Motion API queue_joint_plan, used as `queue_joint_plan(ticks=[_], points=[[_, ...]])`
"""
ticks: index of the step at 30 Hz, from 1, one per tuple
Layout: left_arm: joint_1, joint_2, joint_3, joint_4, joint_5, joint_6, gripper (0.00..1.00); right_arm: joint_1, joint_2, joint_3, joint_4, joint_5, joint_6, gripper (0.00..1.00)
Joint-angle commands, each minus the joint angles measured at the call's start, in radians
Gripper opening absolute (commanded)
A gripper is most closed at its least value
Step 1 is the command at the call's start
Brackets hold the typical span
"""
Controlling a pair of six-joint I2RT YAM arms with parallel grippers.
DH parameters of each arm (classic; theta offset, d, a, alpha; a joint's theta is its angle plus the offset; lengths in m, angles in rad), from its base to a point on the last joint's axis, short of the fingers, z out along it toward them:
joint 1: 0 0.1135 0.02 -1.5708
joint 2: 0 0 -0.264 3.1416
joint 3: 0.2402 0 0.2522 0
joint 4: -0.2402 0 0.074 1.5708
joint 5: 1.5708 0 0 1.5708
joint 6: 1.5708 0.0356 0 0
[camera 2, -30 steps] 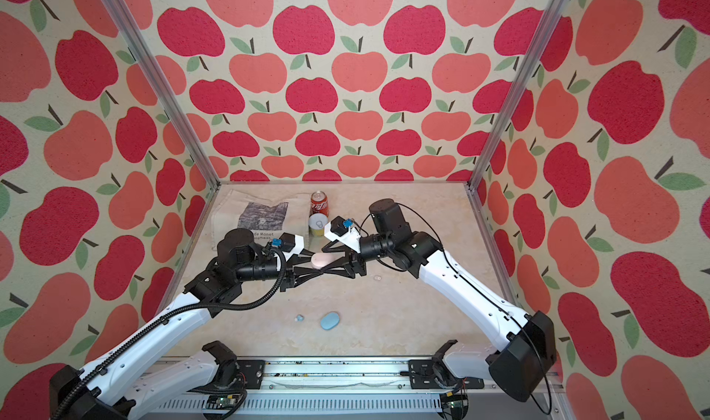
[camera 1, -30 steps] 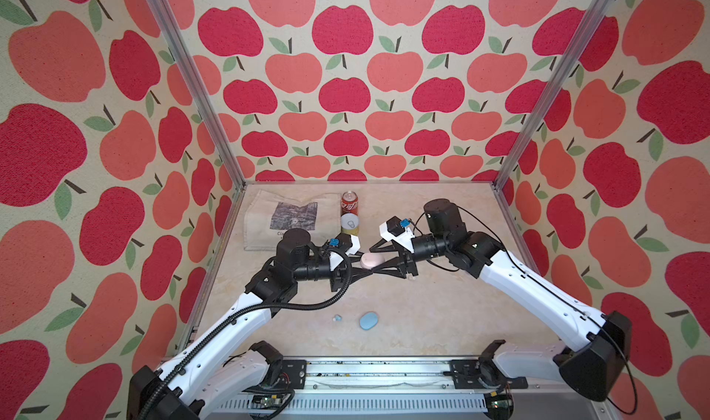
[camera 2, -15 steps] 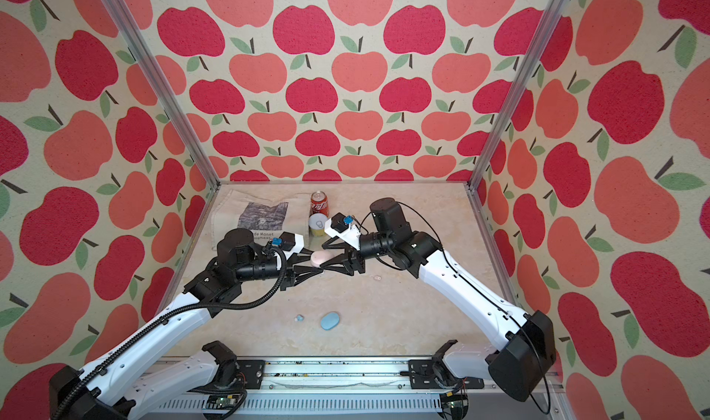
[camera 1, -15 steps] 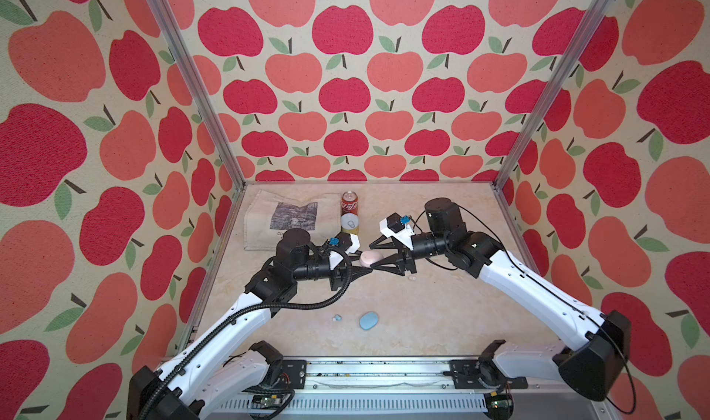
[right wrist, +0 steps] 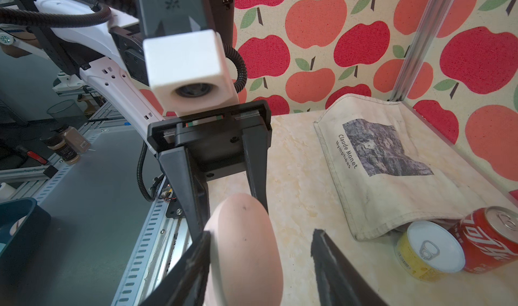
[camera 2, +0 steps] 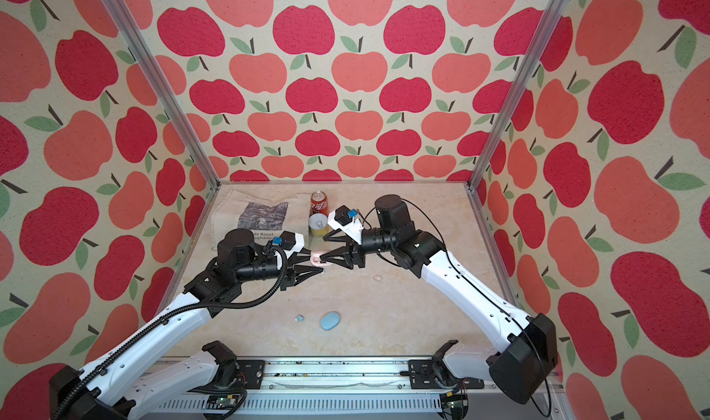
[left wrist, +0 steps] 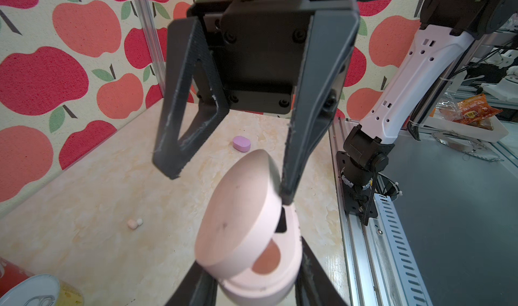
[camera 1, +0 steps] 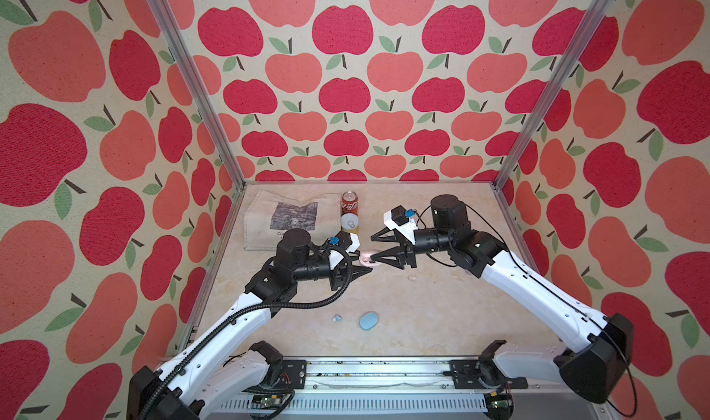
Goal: Insert wireless bluetooth earbuds into charging case
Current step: Open the charging case, then pass the charging case.
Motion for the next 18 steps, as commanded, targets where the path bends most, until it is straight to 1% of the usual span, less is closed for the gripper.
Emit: queue_joint_plan(ticks=[1,10,13,15,18], points=[[-0.012,-0.026,0.001,0.025,0.056,-0.007,0.0,-0.011,-0.008,-0.023,0.023,0.062,0.018,0.59],[-0.016,-0.027,0.0,0.042,0.053,-0.026,0.0,-0.013,-0.018,-0.04,0.035,0.093,-0.004,0.54],[-0.015,-0.029,-0.003,0.045,0.046,-0.028,0.0,-0.013,-0.02,-0.043,0.039,0.086,-0.007,0.48],[-0.015,-0.03,-0.006,0.047,0.039,-0.033,0.0,-0.014,-0.021,-0.044,0.039,0.077,-0.013,0.42],[-0.015,-0.032,-0.012,0.054,0.026,-0.044,0.0,-0.014,-0.024,-0.047,0.043,0.067,-0.02,0.29]])
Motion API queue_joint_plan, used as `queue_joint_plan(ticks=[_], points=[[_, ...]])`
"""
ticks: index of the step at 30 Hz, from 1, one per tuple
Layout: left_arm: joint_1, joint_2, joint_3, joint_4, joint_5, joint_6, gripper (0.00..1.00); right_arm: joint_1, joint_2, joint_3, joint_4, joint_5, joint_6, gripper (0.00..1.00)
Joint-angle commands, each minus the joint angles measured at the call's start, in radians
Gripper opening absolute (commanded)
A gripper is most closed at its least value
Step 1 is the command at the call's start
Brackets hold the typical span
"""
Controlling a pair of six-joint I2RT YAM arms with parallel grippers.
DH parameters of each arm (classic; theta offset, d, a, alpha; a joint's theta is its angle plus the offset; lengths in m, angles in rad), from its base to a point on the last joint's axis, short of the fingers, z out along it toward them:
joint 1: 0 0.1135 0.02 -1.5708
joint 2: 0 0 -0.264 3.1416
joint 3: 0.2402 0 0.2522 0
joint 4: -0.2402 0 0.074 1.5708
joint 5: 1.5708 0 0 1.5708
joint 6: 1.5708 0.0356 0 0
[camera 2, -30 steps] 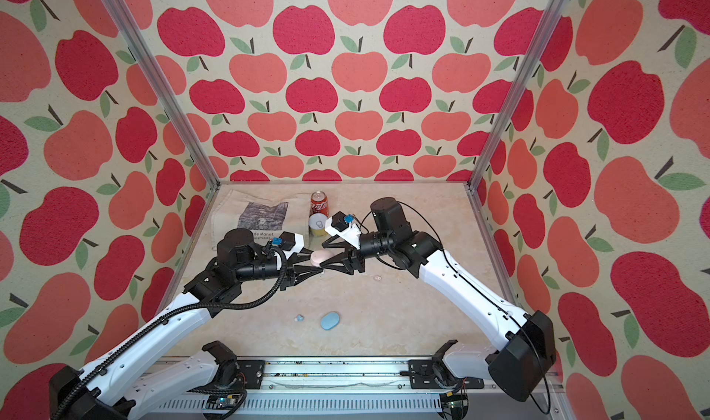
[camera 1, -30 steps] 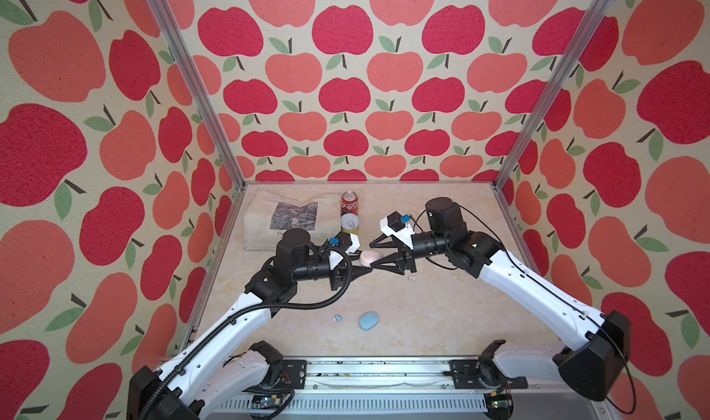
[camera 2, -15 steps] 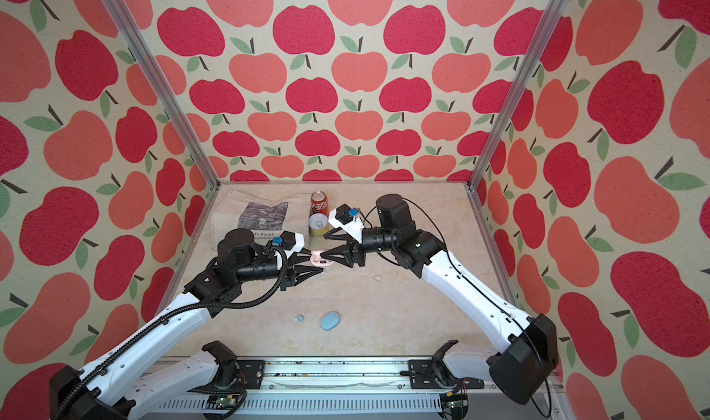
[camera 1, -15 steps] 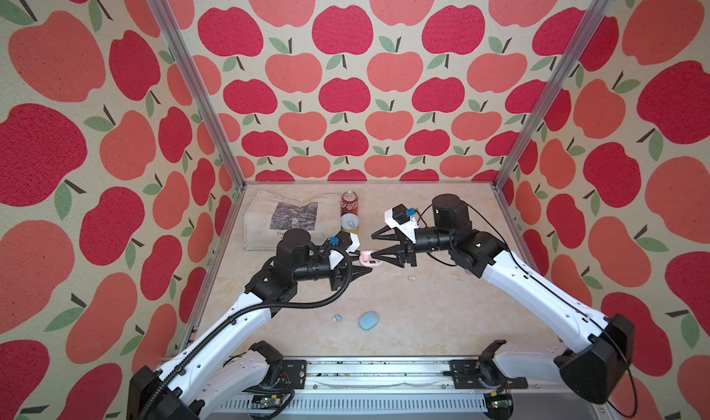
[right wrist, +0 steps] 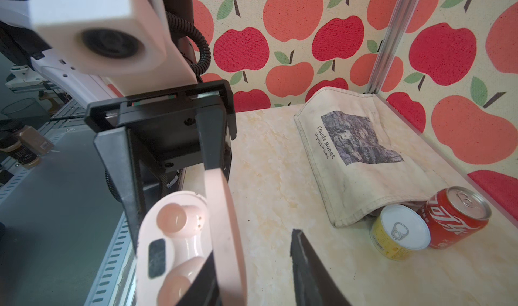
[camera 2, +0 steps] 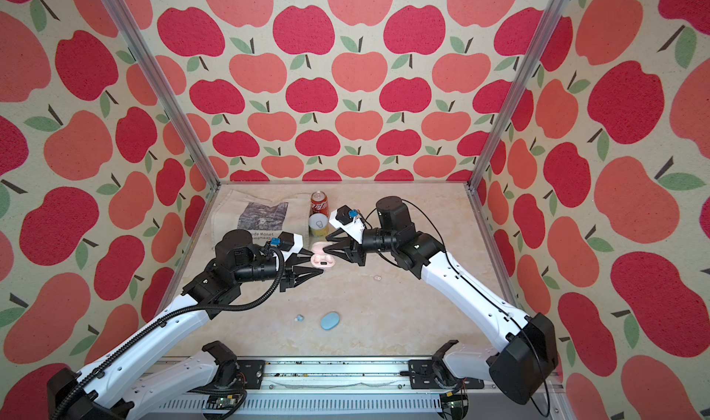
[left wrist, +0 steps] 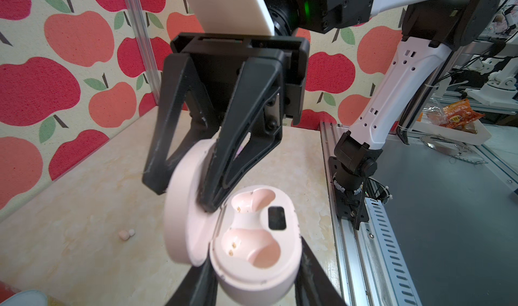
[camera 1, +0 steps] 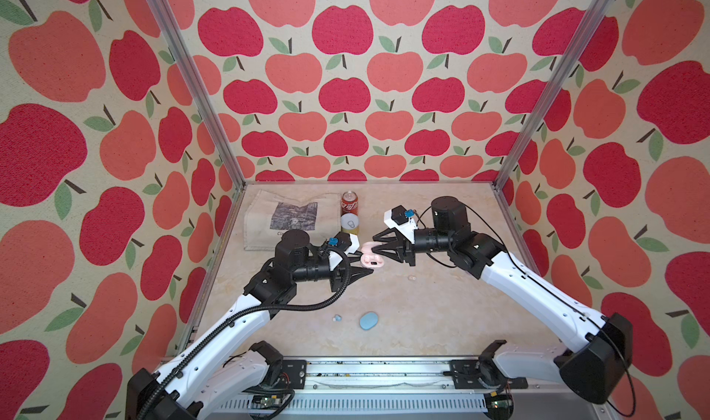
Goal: Insert wireless bluetooth earbuds into charging case
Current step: Pass the charging case.
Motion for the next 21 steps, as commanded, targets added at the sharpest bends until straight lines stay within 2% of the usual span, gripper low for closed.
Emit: queue_joint_plan(ticks=[1,6,9,10,14,17,21], points=[[-0.005,-0.018,-0.014,0.035,0.007,-0.021,0.0,-0.005,-0.023,-0.012,0.015,-0.006,-0.017,0.24],[-0.003,-0.013,-0.019,0.046,-0.01,-0.044,0.0,-0.006,-0.036,-0.029,0.037,-0.013,-0.022,0.12],[-0.004,-0.01,-0.021,0.049,-0.018,-0.052,0.0,-0.005,-0.048,-0.042,0.06,0.0,-0.029,0.09],[-0.003,-0.01,-0.023,0.055,-0.023,-0.056,0.03,-0.006,-0.053,-0.046,0.07,0.006,-0.034,0.07],[-0.003,-0.019,-0.036,0.084,-0.053,-0.068,0.26,-0.006,-0.07,-0.064,0.102,0.032,-0.051,0.0],[-0.003,-0.033,-0.04,0.083,-0.082,-0.071,0.44,-0.006,-0.082,-0.072,0.11,0.05,-0.064,0.0],[0.001,-0.07,-0.044,0.063,-0.116,-0.076,0.54,-0.005,-0.095,-0.071,0.075,0.074,-0.107,0.0]])
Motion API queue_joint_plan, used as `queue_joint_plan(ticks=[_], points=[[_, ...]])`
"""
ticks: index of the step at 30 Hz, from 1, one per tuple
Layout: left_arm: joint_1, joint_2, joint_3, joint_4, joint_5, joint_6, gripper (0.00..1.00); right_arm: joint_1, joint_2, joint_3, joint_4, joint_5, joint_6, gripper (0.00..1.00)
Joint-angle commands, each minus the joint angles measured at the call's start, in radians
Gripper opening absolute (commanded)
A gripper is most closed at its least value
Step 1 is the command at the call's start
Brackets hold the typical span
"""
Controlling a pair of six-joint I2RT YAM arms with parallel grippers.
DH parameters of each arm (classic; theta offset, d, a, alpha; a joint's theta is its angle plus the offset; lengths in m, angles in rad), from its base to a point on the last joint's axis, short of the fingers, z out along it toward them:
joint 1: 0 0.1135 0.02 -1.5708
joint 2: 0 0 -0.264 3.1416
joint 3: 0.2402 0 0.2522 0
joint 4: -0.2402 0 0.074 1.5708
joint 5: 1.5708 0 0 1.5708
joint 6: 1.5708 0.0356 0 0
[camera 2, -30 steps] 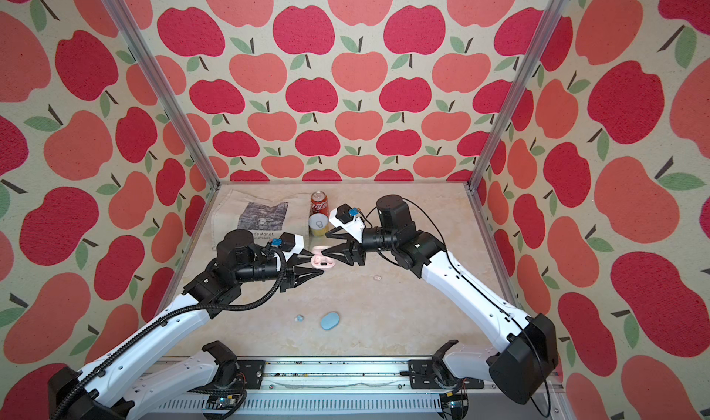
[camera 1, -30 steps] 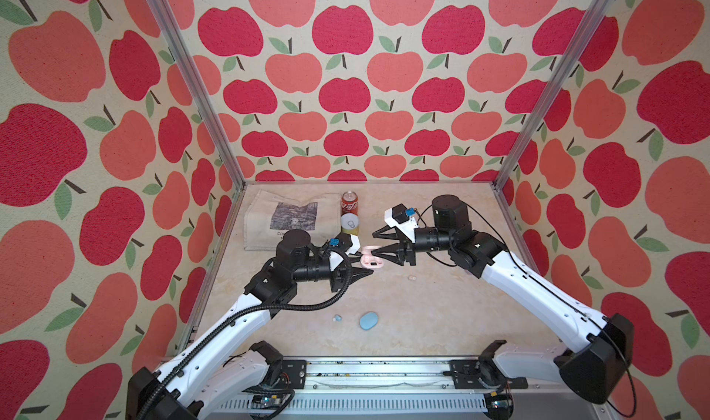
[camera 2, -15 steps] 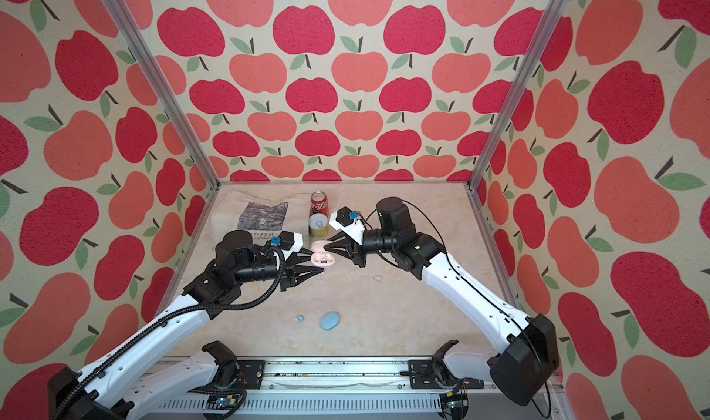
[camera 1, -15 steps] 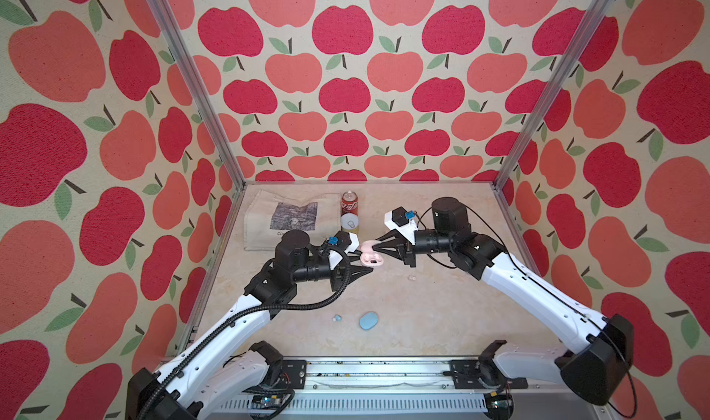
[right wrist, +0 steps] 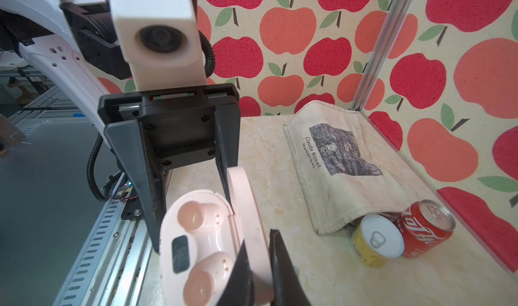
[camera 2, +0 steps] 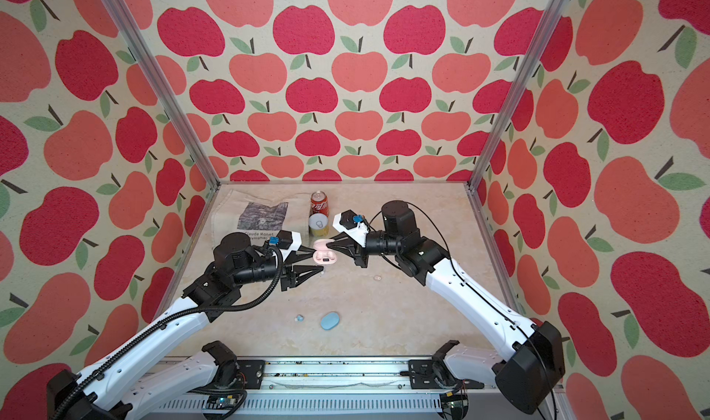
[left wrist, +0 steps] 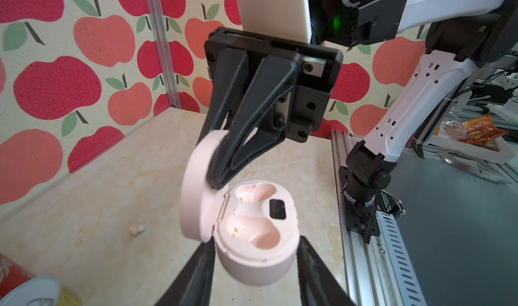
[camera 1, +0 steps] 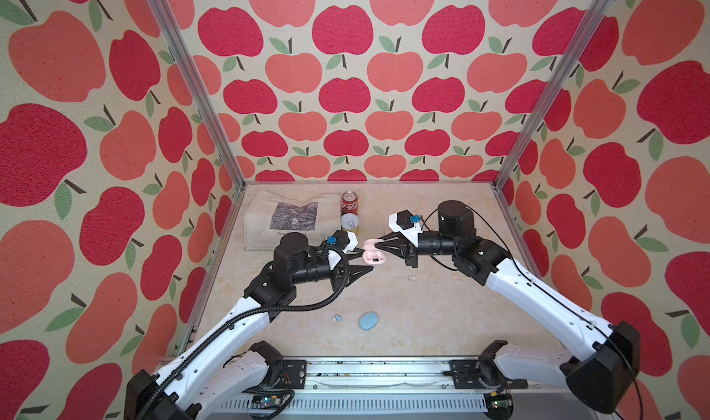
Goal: Insert wireless bluetooth earbuds into charging case
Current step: Pass the charging case.
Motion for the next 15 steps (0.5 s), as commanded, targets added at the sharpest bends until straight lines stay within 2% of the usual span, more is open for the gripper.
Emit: queue_joint_plan(ticks=[1,7,15], points=[[0.008,-0.049,-0.007,-0.002,-0.049,-0.01,0.56,-0.004,-0.033,-0.008,-0.018,0.037,-0.058,0.0],[0.025,-0.069,0.039,-0.055,-0.09,0.029,0.61,0.001,-0.039,-0.01,-0.047,0.045,-0.088,0.0],[0.019,0.033,0.152,-0.141,-0.137,0.122,0.6,0.025,-0.03,-0.011,-0.043,0.061,-0.093,0.0]])
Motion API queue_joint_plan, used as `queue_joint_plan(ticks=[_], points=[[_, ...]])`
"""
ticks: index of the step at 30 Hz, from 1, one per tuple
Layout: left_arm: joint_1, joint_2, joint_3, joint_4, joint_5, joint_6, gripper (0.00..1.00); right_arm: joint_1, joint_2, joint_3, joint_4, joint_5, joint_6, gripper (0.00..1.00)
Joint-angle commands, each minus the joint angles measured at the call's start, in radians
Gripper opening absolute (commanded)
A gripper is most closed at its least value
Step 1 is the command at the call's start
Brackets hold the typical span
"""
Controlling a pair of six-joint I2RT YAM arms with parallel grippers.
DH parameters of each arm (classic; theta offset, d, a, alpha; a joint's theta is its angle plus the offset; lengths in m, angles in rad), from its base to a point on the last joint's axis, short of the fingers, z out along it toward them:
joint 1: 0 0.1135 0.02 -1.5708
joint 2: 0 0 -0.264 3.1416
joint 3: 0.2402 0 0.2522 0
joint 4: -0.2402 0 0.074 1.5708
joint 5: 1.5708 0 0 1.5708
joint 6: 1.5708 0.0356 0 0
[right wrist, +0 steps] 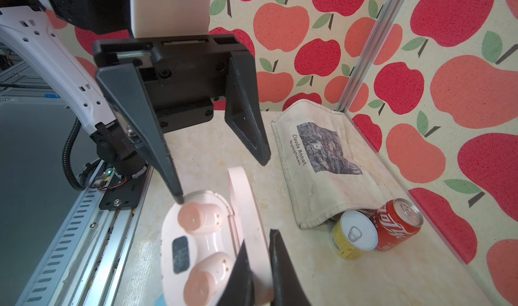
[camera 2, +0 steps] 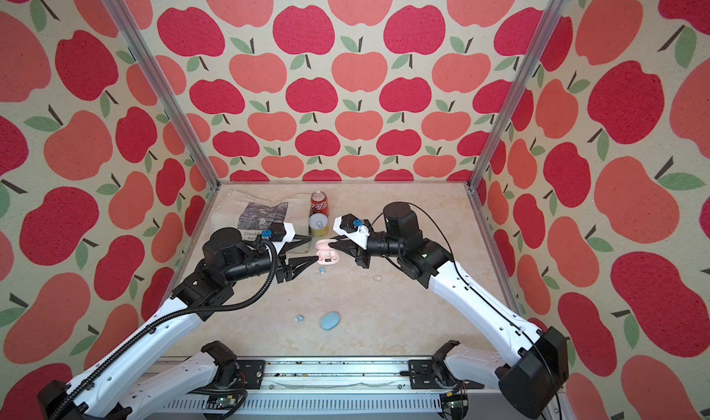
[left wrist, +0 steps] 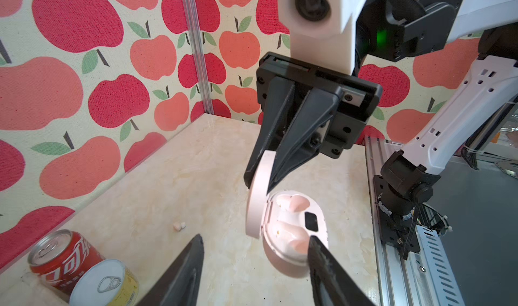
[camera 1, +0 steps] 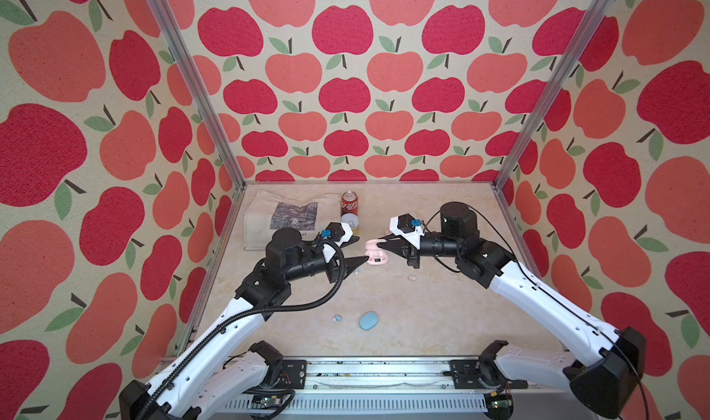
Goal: Insert wireless bluetooth earbuds into charging case
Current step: Pass the charging case.
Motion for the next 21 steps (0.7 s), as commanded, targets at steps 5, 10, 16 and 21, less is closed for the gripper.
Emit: queue_joint_plan(ticks=[5,10,16,21], points=[[-0.011,0.064,0.068,-0.031,-0.034,0.07,0.53,0.02,-0.004,-0.011,0.0,0.016,-0.021,0.0],[-0.026,0.092,0.078,-0.026,-0.034,0.086,0.43,0.021,0.002,-0.011,0.015,0.018,-0.003,0.01],[-0.043,0.102,0.07,0.0,-0.051,0.086,0.2,0.024,0.022,-0.019,0.048,0.019,0.042,0.01],[-0.043,0.096,0.057,0.002,-0.07,0.086,0.04,0.024,0.033,-0.019,0.076,0.03,0.068,0.04]])
